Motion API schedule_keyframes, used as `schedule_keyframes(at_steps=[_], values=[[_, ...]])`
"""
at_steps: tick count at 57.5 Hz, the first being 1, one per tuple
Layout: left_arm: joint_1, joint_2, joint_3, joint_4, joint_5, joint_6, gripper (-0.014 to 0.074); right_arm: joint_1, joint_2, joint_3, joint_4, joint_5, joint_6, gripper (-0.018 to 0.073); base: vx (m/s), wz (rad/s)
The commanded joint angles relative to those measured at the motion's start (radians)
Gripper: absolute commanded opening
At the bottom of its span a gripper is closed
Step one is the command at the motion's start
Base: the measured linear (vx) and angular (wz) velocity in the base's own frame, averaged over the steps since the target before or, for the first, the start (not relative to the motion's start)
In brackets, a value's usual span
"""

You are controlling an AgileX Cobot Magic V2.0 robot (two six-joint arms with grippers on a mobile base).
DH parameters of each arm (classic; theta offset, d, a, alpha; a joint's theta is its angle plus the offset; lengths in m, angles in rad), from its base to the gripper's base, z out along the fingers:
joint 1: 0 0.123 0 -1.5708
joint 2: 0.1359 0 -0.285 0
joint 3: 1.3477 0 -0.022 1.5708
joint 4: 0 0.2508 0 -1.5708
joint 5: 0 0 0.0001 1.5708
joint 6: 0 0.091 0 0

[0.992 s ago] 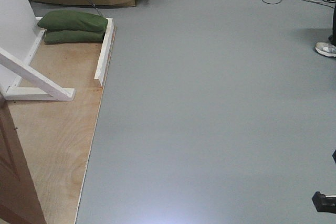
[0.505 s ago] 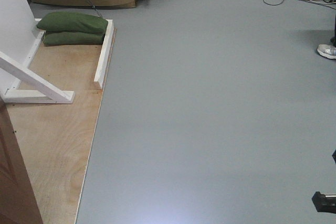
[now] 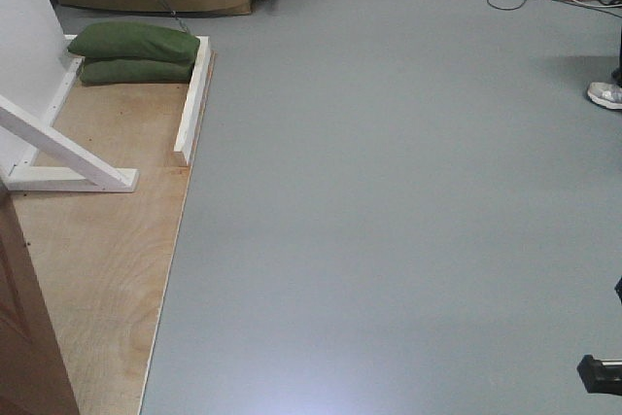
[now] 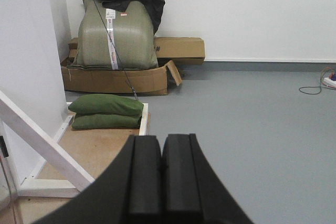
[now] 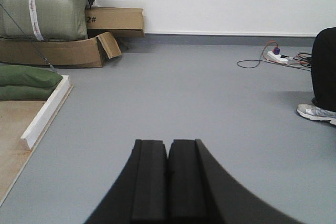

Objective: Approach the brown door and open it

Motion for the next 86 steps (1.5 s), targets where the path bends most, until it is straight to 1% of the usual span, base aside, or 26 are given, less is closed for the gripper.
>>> schedule_keyframes(at_steps=[1, 8, 13, 21, 29, 33, 40, 45, 48, 57, 62, 63, 66, 70, 73, 79, 83, 86], values=[[-0.001, -0.013, -0.052, 0.0, -0.05, -0.005, -0.0006, -0.002, 0.013, 0.004, -0.006, -0.082, -0.005, 0.0, 0.0, 0.0], [-0.001, -0.006, -0.139, -0.003, 0.044, -0.005, -0.0006, -0.002, 0.013, 0.004, -0.006, -0.082, -0.005, 0.0, 0.0, 0.0], [-0.001, 0.027, -0.217, -0.009, 0.076, -0.005, -0.0006, -0.002, 0.013, 0.004, -0.006, -0.082, -0.005, 0.0, 0.0, 0.0], [-0.001, 0.128, -0.357, -0.051, 0.084, -0.005, -0.0006, -0.002, 0.013, 0.004, -0.006, -0.082, -0.005, 0.0, 0.0, 0.0], [-0.001, 0.267, -0.499, -0.053, 0.082, -0.005, -0.0006, -0.002, 0.013, 0.004, -0.006, -0.082, -0.005, 0.0, 0.0, 0.0], [-0.001, 0.345, -0.562, -0.053, 0.067, -0.005, -0.0006, -0.002, 0.013, 0.004, -0.006, -0.082, -0.005, 0.0, 0.0, 0.0], [-0.001, 0.489, -0.646, -0.053, -0.001, -0.005, -0.0006, -0.002, 0.013, 0.004, -0.006, -0.082, -0.005, 0.0, 0.0, 0.0], [-0.001, 0.565, -0.664, -0.059, -0.097, -0.006, -0.0006, -0.002, 0.013, 0.004, -0.006, -0.082, -0.005, 0.0, 0.0, 0.0], [-0.001, 0.595, -0.664, -0.087, -0.163, -0.009, -0.0006, -0.002, 0.013, 0.004, -0.006, -0.082, -0.005, 0.0, 0.0, 0.0], [-0.001, 0.668, -0.664, -0.267, -0.36, 0.006, -0.0006, -0.002, 0.013, 0.004, -0.006, -0.082, -0.005, 0.0, 0.0, 0.0], [-0.001, 0.698, -0.664, -0.404, -0.479, 0.041, -0.0006, -0.002, 0.013, 0.004, -0.006, -0.082, -0.005, 0.0, 0.0, 0.0], [-0.001, 0.701, -0.664, -0.441, -0.499, 0.05, -0.0006, -0.002, 0.013, 0.004, -0.006, -0.082, -0.005, 0.0, 0.0, 0.0], [-0.001, 0.715, -0.664, -0.538, -0.579, 0.092, -0.0006, -0.002, 0.013, 0.004, -0.006, -0.082, -0.005, 0.0, 0.0, 0.0], [-0.001, 0.724, -0.664, -0.696, -0.677, 0.147, -0.0006, -0.002, 0.013, 0.004, -0.006, -0.082, -0.005, 0.0, 0.0, 0.0], [-0.001, 0.724, -0.667, -0.824, -0.772, 0.188, -0.0006, -0.002, 0.013, 0.004, -0.006, -0.082, -0.005, 0.0, 0.0, 0.0], [-0.001, 0.723, -0.713, -1.042, -0.906, 0.245, -0.0006, -0.002, 0.013, 0.004, -0.006, -0.082, -0.005, 0.0, 0.0, 0.0], [-0.001, 0.728, -0.772, -1.124, -0.963, 0.31, -0.0006, -0.002, 0.013, 0.004, -0.006, -0.082, -0.005, 0.0, 0.0, 0.0], [-0.001, 0.739, -0.819, -1.149, -0.984, 0.375, -0.0006, -0.002, 0.013, 0.004, -0.006, -0.082, -0.005, 0.0, 0.0, 0.0]])
